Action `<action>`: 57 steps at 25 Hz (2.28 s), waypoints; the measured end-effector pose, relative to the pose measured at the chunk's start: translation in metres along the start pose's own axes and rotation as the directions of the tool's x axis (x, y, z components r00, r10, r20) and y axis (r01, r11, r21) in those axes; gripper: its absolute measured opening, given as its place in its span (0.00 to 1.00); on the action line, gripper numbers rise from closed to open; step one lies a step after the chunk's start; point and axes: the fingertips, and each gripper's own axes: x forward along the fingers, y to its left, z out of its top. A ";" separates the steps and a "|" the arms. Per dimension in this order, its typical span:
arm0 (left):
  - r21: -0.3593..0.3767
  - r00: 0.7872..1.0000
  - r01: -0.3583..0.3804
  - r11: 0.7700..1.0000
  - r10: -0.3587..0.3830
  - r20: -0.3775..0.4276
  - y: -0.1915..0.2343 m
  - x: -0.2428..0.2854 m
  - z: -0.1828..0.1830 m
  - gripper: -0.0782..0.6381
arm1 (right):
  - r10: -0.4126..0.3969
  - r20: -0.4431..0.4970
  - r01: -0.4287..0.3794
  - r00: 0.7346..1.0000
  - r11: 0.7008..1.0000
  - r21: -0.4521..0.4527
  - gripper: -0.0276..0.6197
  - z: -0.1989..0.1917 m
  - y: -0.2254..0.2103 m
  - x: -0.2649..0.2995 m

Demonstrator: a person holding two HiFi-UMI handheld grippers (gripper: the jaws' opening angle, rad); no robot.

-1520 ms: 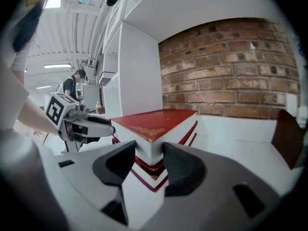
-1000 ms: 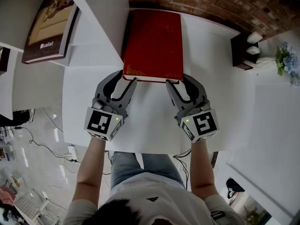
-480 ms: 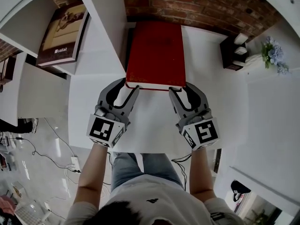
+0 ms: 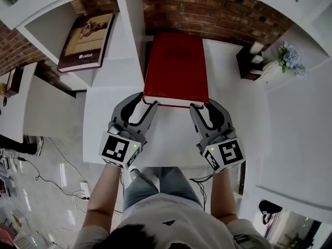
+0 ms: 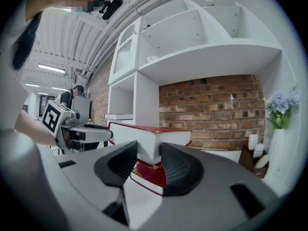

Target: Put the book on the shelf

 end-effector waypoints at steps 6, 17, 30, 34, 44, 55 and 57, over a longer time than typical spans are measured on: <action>-0.006 0.998 0.054 0.999 -0.054 0.016 -0.007 -0.037 0.014 0.35 | -0.064 0.007 0.064 0.998 0.998 -0.005 0.29 0.017 0.036 -0.026; 0.017 0.988 0.134 0.991 -0.135 0.070 -0.019 -0.102 0.041 0.35 | -0.155 0.047 0.157 0.987 0.987 -0.030 0.28 0.044 0.099 -0.070; 0.055 0.975 0.163 0.985 -0.170 0.142 -0.027 -0.173 0.064 0.35 | -0.200 0.115 0.207 0.973 0.977 -0.058 0.28 0.070 0.165 -0.106; 0.060 0.975 0.140 0.988 -0.148 0.163 -0.018 -0.193 0.071 0.35 | -0.182 0.135 0.192 0.974 0.979 -0.070 0.28 0.080 0.183 -0.103; 0.083 0.977 0.038 0.996 -0.055 0.207 0.020 -0.241 0.089 0.35 | -0.089 0.183 0.109 0.979 0.989 -0.103 0.28 0.104 0.229 -0.075; 0.078 0.972 -0.074 0.994 0.055 0.227 0.063 -0.284 0.095 0.35 | 0.018 0.202 0.007 0.979 0.993 -0.122 0.27 0.119 0.273 -0.038; 0.082 0.971 -0.086 0.993 0.065 0.232 0.066 -0.288 0.096 0.35 | 0.028 0.206 -0.002 0.978 0.992 -0.128 0.27 0.121 0.277 -0.036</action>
